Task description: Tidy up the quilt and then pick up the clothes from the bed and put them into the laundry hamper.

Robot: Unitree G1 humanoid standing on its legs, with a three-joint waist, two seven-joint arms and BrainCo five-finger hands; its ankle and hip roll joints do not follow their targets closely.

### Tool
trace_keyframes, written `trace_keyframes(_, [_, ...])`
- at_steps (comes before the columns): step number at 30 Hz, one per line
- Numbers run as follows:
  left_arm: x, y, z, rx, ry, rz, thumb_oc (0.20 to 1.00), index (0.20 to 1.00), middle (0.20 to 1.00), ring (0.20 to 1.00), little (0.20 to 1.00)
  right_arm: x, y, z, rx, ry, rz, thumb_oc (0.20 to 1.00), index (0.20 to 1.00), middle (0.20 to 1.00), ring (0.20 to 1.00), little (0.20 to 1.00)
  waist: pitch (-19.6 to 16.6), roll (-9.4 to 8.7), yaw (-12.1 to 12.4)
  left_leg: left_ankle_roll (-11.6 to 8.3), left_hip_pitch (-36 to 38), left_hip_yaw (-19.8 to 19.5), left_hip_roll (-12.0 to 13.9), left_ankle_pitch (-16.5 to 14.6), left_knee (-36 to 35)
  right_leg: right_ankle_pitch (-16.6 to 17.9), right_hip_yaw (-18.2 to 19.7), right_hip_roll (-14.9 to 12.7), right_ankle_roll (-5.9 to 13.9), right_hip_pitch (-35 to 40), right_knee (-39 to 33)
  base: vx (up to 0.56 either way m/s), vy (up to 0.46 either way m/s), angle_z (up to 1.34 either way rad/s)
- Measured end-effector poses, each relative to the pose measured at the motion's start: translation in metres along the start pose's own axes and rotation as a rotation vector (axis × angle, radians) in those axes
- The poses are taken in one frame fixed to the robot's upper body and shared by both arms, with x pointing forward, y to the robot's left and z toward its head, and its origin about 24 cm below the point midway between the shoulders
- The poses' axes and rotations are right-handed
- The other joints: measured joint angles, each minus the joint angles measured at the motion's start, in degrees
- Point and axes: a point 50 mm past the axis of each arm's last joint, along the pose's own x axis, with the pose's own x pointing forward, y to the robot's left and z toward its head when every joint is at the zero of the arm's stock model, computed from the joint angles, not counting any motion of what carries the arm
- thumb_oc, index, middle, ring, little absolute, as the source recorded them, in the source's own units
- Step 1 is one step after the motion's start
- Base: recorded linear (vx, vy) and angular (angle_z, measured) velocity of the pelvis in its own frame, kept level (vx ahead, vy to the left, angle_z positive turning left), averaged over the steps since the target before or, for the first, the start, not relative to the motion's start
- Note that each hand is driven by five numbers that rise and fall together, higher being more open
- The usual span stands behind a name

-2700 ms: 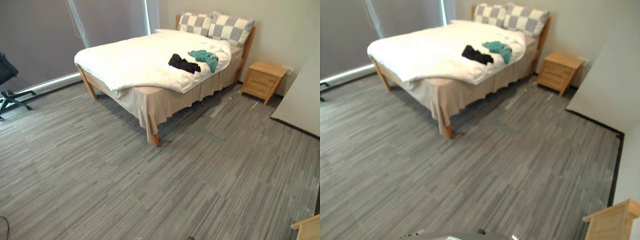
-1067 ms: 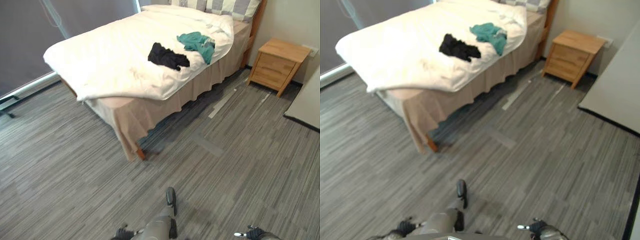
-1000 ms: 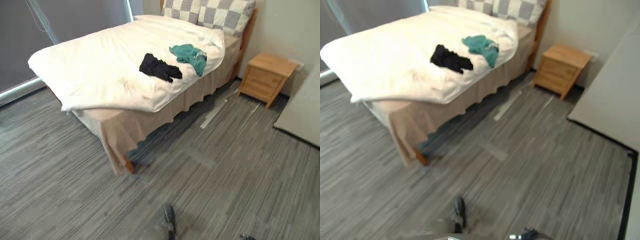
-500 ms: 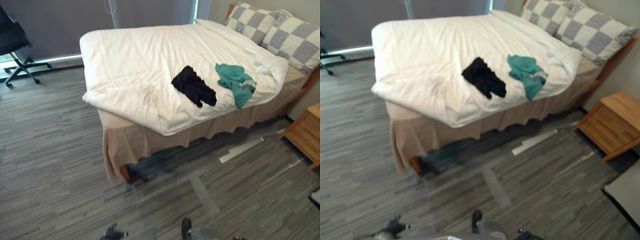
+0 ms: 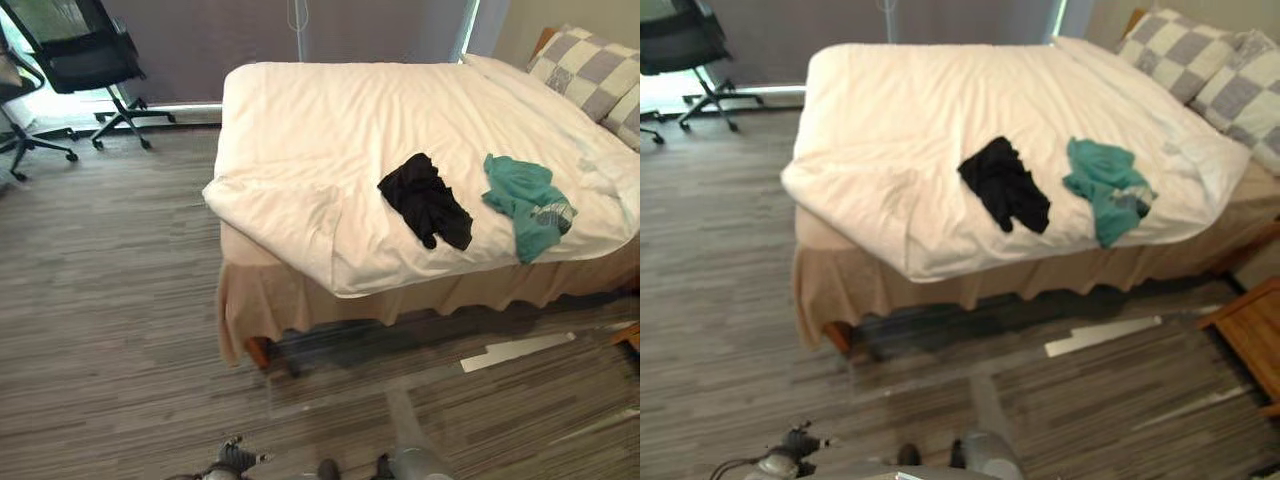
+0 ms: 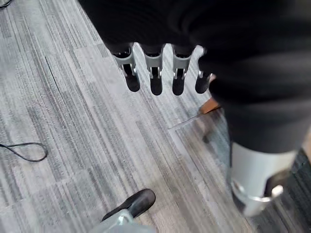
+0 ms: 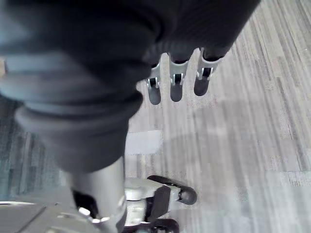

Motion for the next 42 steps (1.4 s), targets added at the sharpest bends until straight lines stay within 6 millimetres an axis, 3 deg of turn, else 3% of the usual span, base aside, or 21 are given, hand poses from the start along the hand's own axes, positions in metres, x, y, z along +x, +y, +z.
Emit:
trace_keyframes(2, [0.003, 0.003, 0.022, -0.002, -0.048, 0.007, 1.000, 1.000, 1.000, 1.000, 1.000, 0.000, 0.000, 0.001, -0.002, -0.008, 0.003, 1.000, 1.000, 1.000, 1.000, 1.000, 0.66, 1.07, -0.30, -1.79, 0.72, -3.14, 0.43, 2.15, -3.04, 1.20, 4.10, -1.11, 0.86, 0.76, -18.13, 0.33, -0.193, 0.72])
trace_keyframes(5, [0.004, 0.015, 0.031, 0.004, -0.066, 0.039, 1.000, 1.000, 1.000, 1.000, 1.000, 0.000, 0.001, 0.001, 0.004, -0.004, 0.007, 1.000, 1.000, 1.000, 1.000, 1.000, 0.61, 0.34, -1.51, -3.17, 3.52, -6.87, 0.07, 2.60, -4.50, 10.74, 9.33, -4.54, 3.56, 2.03, -32.45, 0.17, -0.175, 0.86])
trace_keyframes(8, [0.002, 0.027, 0.015, -0.002, -0.035, 0.070, 1.000, 1.000, 1.000, 1.000, 1.000, 0.000, 0.007, -0.001, 0.008, 0.001, 0.020, 1.000, 1.000, 1.000, 1.000, 1.000, 0.36, -1.47, -1.37, -5.37, 6.21, -8.04, 0.04, 0.15, -4.53, 14.79, 6.84, -6.57, 3.54, 2.28, -32.88, 0.19, -0.270, 0.27])
trace_keyframes(9, [-0.001, 0.031, -0.001, -0.005, 0.001, 0.082, 1.000, 1.000, 1.000, 1.000, 1.000, 0.000, 0.011, 0.000, 0.008, -0.003, 0.029, 1.000, 1.000, 1.000, 1.000, 1.000, -1.09, -3.28, -1.10, -7.26, 7.83, -8.16, 0.62, -1.62, -4.74, 17.24, 2.92, -6.93, 4.02, 2.41, -31.40, 0.20, -0.231, 0.07])
trace_keyframes(10, [-0.002, 0.030, -0.011, -0.004, 0.025, 0.080, 1.000, 1.000, 1.000, 1.000, 1.000, 0.000, 0.009, 0.000, 0.011, -0.005, 0.025, 1.000, 1.000, 1.000, 1.000, 1.000, -1.23, -3.37, -1.13, -8.41, 8.38, -8.35, 1.60, -2.15, -4.54, 20.71, 2.77, -6.21, 4.35, 2.64, -31.46, 0.24, -0.301, 0.00])
trace_keyframes(11, [-0.004, 0.023, -0.021, -0.012, 0.051, 0.062, 1.000, 1.000, 1.000, 1.000, 1.000, 0.000, 0.003, 0.001, 0.012, -0.011, 0.010, 1.000, 1.000, 1.000, 1.000, 1.000, -1.69, -1.68, -1.17, -9.72, 8.98, -8.46, 4.13, -2.81, -4.46, 20.44, 1.94, -3.67, 2.97, 3.82, -33.12, 0.12, -0.214, -0.01])
trace_keyframes(13, [-0.005, 0.019, -0.023, -0.029, 0.051, 0.055, 1.000, 1.000, 1.000, 1.000, 1.000, 0.001, -0.002, 0.009, 0.002, -0.031, -0.001, 1.000, 1.000, 1.000, 1.000, 1.000, -1.19, -1.78, -1.00, -10.86, 7.55, -6.95, 5.35, -3.48, -0.18, 21.55, 2.21, -2.14, 0.34, 5.06, -34.79, -0.04, -0.222, -0.07])
trace_keyframes(14, [-0.003, 0.019, -0.013, -0.042, 0.009, 0.059, 1.000, 1.000, 1.000, 1.000, 1.000, 0.001, -0.004, 0.014, -0.012, -0.051, -0.007, 1.000, 1.000, 1.000, 1.000, 1.000, -0.63, -2.29, -0.67, -12.29, 3.27, -6.98, 4.77, -4.21, 8.29, 21.39, 1.71, -2.11, -0.88, 5.23, -34.72, -0.16, -0.200, 0.14])
trace_keyframes(16, [0.000, 0.024, 0.041, -0.037, -0.196, 0.079, 1.000, 1.000, 1.000, 1.000, 1.000, 0.001, -0.008, 0.022, -0.044, -0.072, -0.018, 1.000, 1.000, 1.000, 1.000, 1.000, 2.21, -4.50, 0.52, -14.77, -7.96, -9.07, 3.62, -4.99, 27.85, 21.02, 1.33, -4.04, -1.51, 5.54, -34.54, -0.01, -0.078, 0.14])
trace_keyframes(18, [-0.002, 0.030, 0.076, -0.068, -0.327, 0.109, 1.000, 1.000, 1.000, 1.000, 1.000, 0.001, -0.017, 0.029, -0.091, -0.092, -0.055, 1.000, 1.000, 1.000, 1.000, 1.000, 3.87, -3.23, 1.22, -14.98, -11.09, -9.42, 3.85, -5.36, 23.60, 19.58, 0.96, -3.20, -2.26, 6.83, -34.70, 0.21, 0.014, 0.02])
trace_keyframes(20, [-0.017, 0.043, 0.123, -0.141, -0.545, 0.168, 1.000, 1.000, 1.000, 1.000, 1.000, 0.000, -0.024, 0.018, -0.120, -0.070, -0.084, 1.000, 1.000, 1.000, 1.000, 1.000, 4.58, -2.25, 0.44, -14.74, -10.38, -8.32, 5.14, -1.43, 11.83, 19.23, -1.59, -2.34, -2.75, 6.91, -34.93, 0.11, 0.032, 0.25])
trace_keyframes(25, [-0.058, 0.096, 0.189, -0.285, -0.880, 0.339, 1.000, 1.000, 1.000, 1.000, 1.000, -0.001, -0.034, 0.012, -0.165, -0.058, -0.130, 1.000, 1.000, 1.000, 1.000, 1.000, 4.85, 0.42, -0.07, -12.04, -8.91, -6.31, 5.68, 0.96, 6.09, 18.88, -0.99, 0.65, -3.11, 6.72, -34.50, 0.12, 0.024, -0.21])
trace_keyframes(26, [-0.078, 0.115, 0.211, -0.368, -0.987, 0.396, 1.000, 1.000, 1.000, 1.000, 1.000, -0.001, -0.030, 0.008, -0.198, -0.046, -0.120, 1.000, 1.000, 1.000, 1.000, 1.000, 5.20, 0.40, 0.03, -10.84, -7.81, -5.74, 6.42, 2.13, 3.61, 17.55, -1.11, 0.93, -1.53, 6.72, -34.57, 0.29, 0.050, -0.22])
trace_keyframes(27, [-0.110, 0.129, 0.223, -0.477, -1.151, 0.442, 1.000, 1.000, 1.000, 1.000, 1.000, -0.001, -0.026, 0.007, -0.201, -0.051, -0.113, 1.000, 1.000, 1.000, 1.000, 1.000, 5.62, 1.38, 0.38, -10.33, -7.56, -4.87, 8.21, 3.12, 1.54, 16.45, -1.47, 2.22, -3.63, 4.91, -31.03, 0.19, 0.034, -0.06])
trace_keyframes(28, [-0.131, 0.138, 0.233, -0.506, -1.274, 0.481, 1.000, 1.000, 1.000, 1.000, 1.000, -0.001, -0.019, 0.001, -0.196, -0.038, -0.096, 1.000, 1.000, 1.000, 1.000, 1.000, 5.21, 0.90, 0.22, -10.69, -8.03, -6.09, 8.14, 3.25, 0.92, 14.17, -1.23, 1.83, -5.08, 4.37, -27.08, 0.19, 0.045, 0.27])
trace_keyframes(30, [-0.155, 0.159, 0.238, -0.519, -1.388, 0.562, 1.000, 1.000, 1.000, 1.000, 1.000, -0.003, -0.015, -0.013, -0.193, 0.000, -0.086, 1.000, 1.000, 1.000, 1.000, 1.000, 4.43, -1.06, 0.36, -11.35, -5.84, -4.71, 6.53, 4.08, -2.40, 12.83, -1.33, -0.61, -4.01, 6.13, -30.33, 0.12, 0.031, 0.20])
trace_keyframes(33, [-0.149, 0.173, 0.216, -0.583, -1.329, 0.644, 1.000, 1.000, 1.000, 1.000, 1.000, -0.004, -0.033, -0.016, -0.219, 0.004, -0.128, 1.000, 1.000, 1.000, 1.000, 1.000, 4.07, 1.88, 0.18, -10.91, -3.09, -4.17, 6.73, 5.91, -4.38, 14.80, -1.48, -0.19, -3.06, 8.91, -34.46, 0.06, 0.034, -0.02])
trace_keyframes(36, [-0.160, 0.175, 0.222, -0.518, -1.373, 0.647, 1.000, 1.000, 1.000, 1.000, 1.000, -0.004, -0.032, -0.009, -0.230, -0.035, -0.126, 1.000, 1.000, 1.000, 1.000, 1.000, 4.31, 1.88, 0.76, -10.82, -3.68, -4.11, 6.17, 6.59, -4.72, 14.98, -1.31, -0.70, -2.81, 8.13, -35.00, -0.07, 0.048, 0.09])
trace_keyframes(37, [-0.161, 0.172, 0.228, -0.477, -1.369, 0.639, 1.000, 1.000, 1.000, 1.000, 1.000, -0.004, -0.031, -0.006, -0.253, -0.051, -0.122, 1.000, 1.000, 1.000, 1.000, 1.000, 4.45, 1.83, 0.61, -10.68, -4.17, -3.72, 5.94, 6.96, -4.70, 15.35, -1.04, -0.93, -2.43, 7.19, -34.96, -0.16, 0.075, 0.13])
trace_keyframes(39, [-0.189, 0.169, 0.270, -0.132, -1.460, 0.661, 1.000, 1.000, 1.000, 1.000, 1.000, -0.003, -0.036, 0.013, -0.290, -0.102, -0.134, 1.000, 1.000, 1.000, 1.000, 1.000, 4.86, 1.58, 0.87, -10.55, -8.21, -3.58, 5.58, 7.92, -4.68, 15.73, -0.90, -1.36, -1.98, 3.27, -34.05, -0.09, 0.028, 0.08])
trace_keyframes(42, [-0.204, 0.167, 0.300, 0.002, -1.498, 0.728, 1.000, 1.000, 1.000, 1.000, 1.000, -0.002, -0.041, 0.041, -0.293, -0.167, -0.153, 1.000, 1.000, 1.000, 1.000, 1.000, 7.08, 1.68, -0.34, -10.05, -9.07, -1.62, 4.71, 8.79, -4.82, 18.46, 0.54, -2.32, -0.95, 2.33, -34.66, -0.09, 0.007, -0.17])
